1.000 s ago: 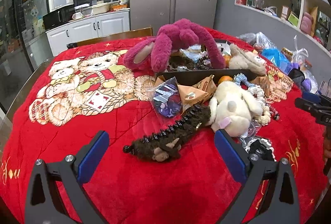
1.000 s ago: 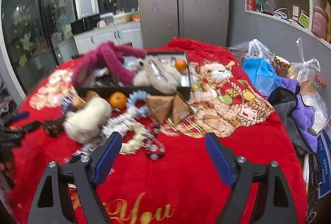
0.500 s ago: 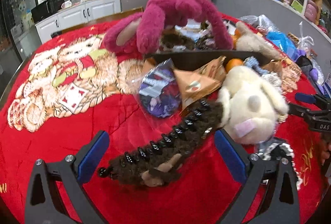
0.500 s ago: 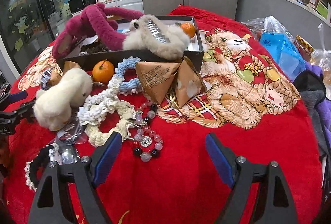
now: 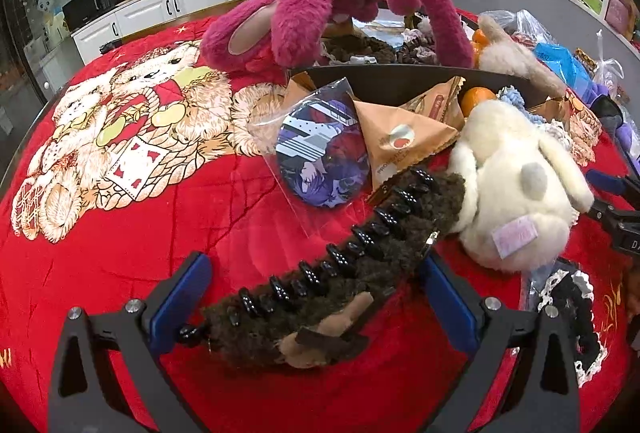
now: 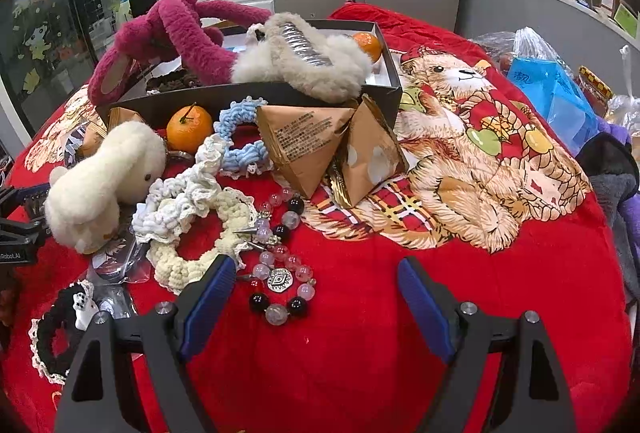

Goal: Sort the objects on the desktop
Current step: 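Grasp the brown spiky hair clip with the left tool while the right grasps the beaded bracelet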

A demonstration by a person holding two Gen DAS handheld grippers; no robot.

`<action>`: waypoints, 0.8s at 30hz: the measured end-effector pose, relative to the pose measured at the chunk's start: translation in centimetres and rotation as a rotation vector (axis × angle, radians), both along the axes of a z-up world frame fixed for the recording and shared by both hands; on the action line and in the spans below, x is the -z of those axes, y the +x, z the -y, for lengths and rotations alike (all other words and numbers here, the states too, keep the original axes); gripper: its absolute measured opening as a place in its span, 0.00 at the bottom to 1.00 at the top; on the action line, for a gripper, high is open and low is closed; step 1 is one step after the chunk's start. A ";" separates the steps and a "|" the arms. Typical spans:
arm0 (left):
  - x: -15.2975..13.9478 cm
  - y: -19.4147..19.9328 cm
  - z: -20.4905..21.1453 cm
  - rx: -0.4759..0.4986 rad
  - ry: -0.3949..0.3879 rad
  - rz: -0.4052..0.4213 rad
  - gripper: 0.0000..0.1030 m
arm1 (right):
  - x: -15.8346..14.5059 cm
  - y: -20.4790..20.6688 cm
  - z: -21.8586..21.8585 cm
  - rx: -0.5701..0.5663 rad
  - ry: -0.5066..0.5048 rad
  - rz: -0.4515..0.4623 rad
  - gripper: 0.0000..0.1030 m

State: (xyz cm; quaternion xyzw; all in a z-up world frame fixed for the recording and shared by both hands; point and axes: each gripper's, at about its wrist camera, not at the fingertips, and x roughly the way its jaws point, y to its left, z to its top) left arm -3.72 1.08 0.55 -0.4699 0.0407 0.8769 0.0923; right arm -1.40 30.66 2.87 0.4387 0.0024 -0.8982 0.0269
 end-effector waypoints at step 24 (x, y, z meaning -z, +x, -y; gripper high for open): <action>-0.7 1.9 -0.9 0.014 0.000 -0.052 0.66 | -0.3 0.7 -0.1 0.094 0.019 -0.024 0.31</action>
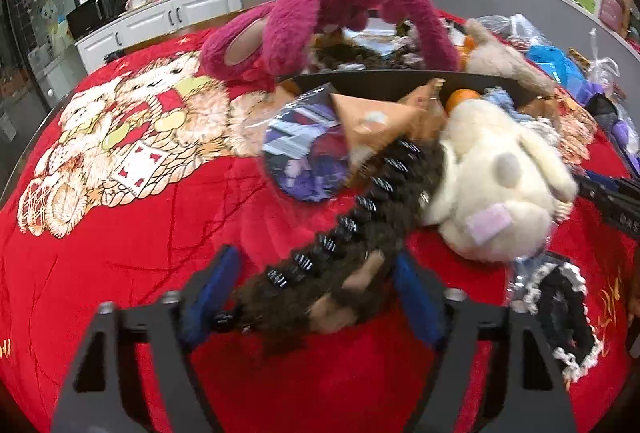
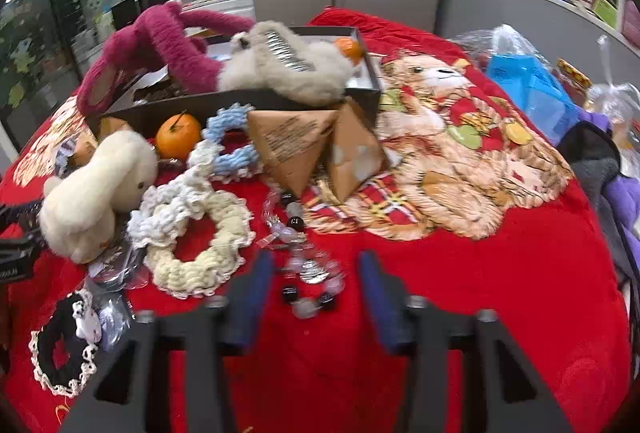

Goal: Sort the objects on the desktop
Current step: 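Grasp the brown spiky hair clip with the left tool while the right grasps the beaded bracelet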

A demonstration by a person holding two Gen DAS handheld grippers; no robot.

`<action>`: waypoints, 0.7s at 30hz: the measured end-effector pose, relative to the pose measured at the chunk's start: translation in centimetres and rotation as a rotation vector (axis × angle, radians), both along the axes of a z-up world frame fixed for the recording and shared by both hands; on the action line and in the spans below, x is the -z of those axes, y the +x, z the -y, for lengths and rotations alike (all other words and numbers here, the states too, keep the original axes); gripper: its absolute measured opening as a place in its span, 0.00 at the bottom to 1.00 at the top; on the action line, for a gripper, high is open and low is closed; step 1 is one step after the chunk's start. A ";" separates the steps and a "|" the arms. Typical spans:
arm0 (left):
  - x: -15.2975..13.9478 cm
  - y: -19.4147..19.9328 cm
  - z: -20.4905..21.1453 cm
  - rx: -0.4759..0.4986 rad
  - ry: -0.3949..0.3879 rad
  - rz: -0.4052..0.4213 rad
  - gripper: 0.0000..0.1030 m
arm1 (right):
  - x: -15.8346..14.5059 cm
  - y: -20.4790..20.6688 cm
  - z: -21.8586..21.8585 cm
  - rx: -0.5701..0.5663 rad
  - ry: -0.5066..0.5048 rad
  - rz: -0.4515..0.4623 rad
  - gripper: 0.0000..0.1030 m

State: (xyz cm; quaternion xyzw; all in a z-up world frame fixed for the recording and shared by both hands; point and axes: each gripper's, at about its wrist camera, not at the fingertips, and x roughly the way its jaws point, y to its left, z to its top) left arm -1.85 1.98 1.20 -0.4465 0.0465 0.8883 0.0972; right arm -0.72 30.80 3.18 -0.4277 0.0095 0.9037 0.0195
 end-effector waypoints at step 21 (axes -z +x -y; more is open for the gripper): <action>-2.0 2.7 -0.8 0.005 0.050 -0.037 0.41 | -2.6 1.9 -0.5 0.015 -0.132 -0.072 0.09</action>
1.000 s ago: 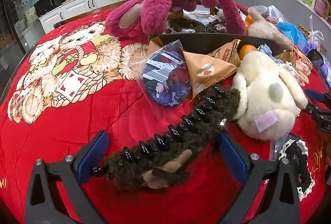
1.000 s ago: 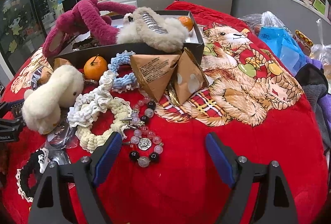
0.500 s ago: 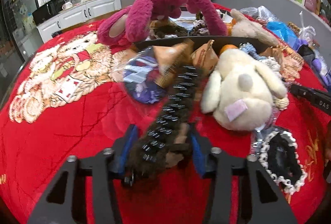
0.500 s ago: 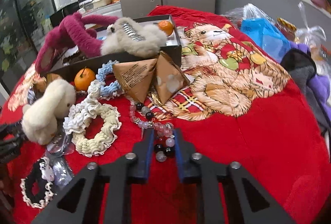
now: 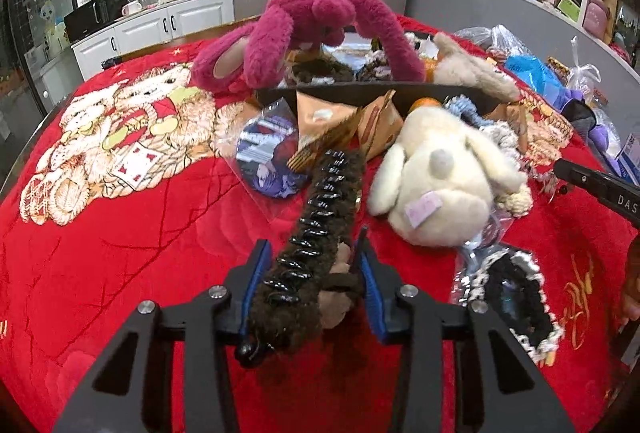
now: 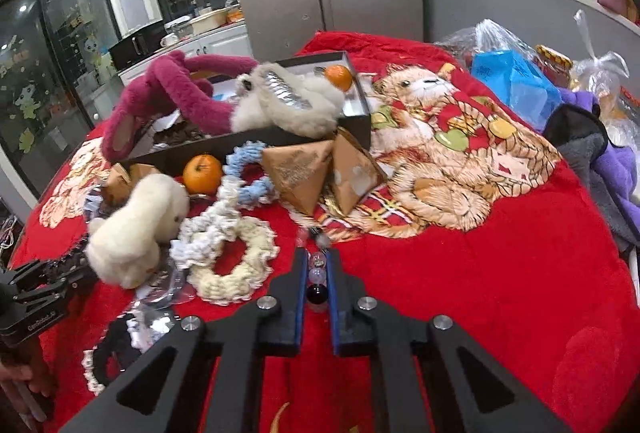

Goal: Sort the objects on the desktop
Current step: 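Grasp the brown spiky hair clip with the left tool while the right grasps the beaded bracelet, then carry the brown hair clip and beaded bracelet over the black box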

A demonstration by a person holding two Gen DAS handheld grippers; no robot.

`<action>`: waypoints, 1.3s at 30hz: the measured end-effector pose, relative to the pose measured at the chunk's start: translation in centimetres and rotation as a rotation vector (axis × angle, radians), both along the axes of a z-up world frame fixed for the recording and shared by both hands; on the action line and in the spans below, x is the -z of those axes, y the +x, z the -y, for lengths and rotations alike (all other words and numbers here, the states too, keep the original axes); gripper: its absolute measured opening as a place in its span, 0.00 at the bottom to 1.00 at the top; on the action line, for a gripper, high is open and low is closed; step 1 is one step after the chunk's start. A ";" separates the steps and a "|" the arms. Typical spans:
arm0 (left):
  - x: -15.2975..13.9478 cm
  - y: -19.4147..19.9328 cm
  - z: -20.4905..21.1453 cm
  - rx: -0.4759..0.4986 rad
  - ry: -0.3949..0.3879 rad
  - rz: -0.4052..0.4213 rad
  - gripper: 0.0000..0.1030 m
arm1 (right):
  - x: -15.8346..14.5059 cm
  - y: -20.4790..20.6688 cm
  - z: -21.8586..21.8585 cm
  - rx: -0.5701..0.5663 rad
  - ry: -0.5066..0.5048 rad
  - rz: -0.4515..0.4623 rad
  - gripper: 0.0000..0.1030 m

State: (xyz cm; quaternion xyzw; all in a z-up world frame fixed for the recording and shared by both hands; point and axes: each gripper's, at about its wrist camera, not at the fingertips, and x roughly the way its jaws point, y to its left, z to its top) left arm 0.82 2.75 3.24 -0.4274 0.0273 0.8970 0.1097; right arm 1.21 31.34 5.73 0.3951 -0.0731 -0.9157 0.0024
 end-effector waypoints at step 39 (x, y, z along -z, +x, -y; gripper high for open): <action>-9.6 -2.2 -1.3 0.032 0.091 -0.109 0.38 | -11.1 -3.0 5.3 -0.183 -0.068 -0.160 0.09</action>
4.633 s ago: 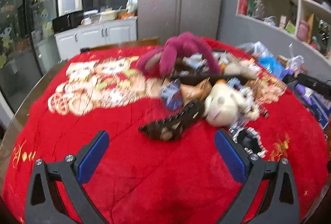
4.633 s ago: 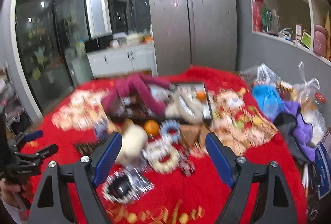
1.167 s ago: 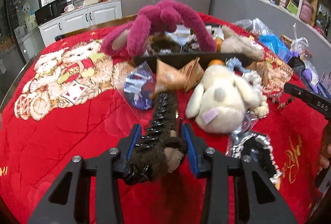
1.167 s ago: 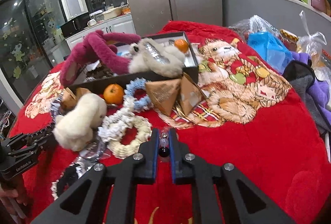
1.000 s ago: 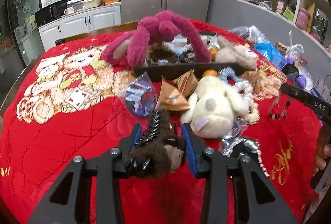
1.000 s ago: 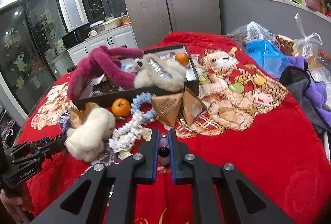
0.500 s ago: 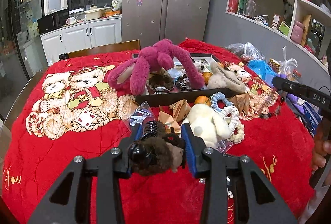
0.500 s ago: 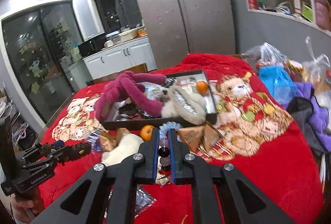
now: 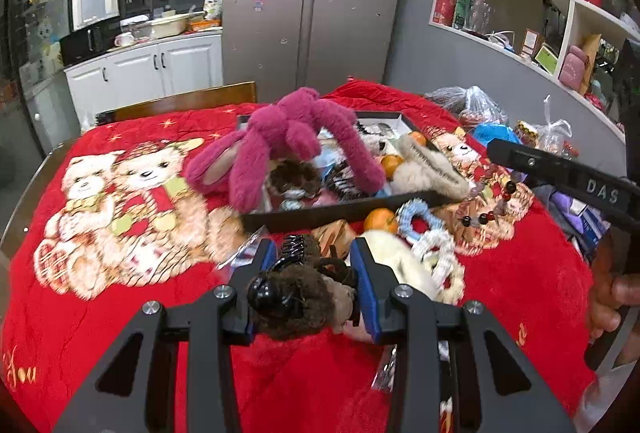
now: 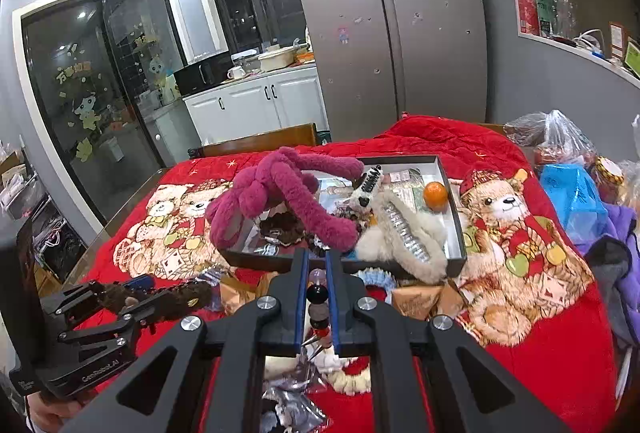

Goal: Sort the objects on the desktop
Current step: 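Carry the brown hair clip and beaded bracelet over the black box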

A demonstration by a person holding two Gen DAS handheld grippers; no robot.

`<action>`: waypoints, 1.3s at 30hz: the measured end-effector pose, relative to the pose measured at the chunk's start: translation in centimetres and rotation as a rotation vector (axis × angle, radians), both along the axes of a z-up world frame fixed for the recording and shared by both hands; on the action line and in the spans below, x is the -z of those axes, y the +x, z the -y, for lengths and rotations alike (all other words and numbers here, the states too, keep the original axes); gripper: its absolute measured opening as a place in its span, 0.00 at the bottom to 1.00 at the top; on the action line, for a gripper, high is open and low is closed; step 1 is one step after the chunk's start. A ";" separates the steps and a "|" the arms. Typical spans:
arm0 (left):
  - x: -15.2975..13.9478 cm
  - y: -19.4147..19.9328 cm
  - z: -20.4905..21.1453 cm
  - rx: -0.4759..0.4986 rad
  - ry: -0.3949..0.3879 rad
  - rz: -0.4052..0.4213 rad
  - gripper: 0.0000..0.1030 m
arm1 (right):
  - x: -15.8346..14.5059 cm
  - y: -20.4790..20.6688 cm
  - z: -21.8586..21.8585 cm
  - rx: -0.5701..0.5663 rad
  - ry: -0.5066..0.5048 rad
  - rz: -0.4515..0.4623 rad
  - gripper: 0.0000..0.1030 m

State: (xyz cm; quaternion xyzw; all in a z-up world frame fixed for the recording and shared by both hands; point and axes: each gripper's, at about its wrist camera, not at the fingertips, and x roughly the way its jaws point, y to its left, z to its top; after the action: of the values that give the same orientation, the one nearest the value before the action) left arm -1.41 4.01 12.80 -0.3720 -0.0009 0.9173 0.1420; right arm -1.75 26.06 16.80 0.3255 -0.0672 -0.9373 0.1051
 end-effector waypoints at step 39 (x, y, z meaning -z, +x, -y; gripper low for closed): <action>6.0 -18.2 -6.4 0.066 -0.047 0.089 0.38 | 7.0 -19.7 -3.0 0.048 0.089 0.186 0.09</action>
State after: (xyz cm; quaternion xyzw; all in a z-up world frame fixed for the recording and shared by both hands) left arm -19.63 10.42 6.78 -0.4156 0.0265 0.8944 0.1632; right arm -21.46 29.07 9.83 0.4139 -0.0426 -0.9073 0.0612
